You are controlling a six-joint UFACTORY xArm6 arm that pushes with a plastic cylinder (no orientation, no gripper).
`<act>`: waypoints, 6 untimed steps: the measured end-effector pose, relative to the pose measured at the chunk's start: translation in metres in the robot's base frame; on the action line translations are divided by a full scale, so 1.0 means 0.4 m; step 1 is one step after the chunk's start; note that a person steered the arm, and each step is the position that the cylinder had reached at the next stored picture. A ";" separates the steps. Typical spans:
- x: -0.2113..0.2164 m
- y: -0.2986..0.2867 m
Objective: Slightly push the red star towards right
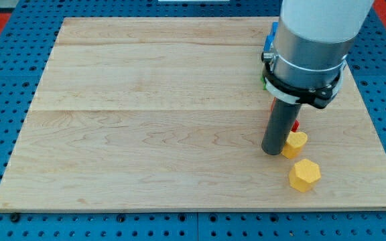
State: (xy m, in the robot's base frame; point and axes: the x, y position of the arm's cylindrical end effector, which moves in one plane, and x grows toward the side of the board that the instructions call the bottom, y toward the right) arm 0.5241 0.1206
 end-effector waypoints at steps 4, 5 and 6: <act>-0.102 -0.081; -0.110 -0.074; -0.110 -0.064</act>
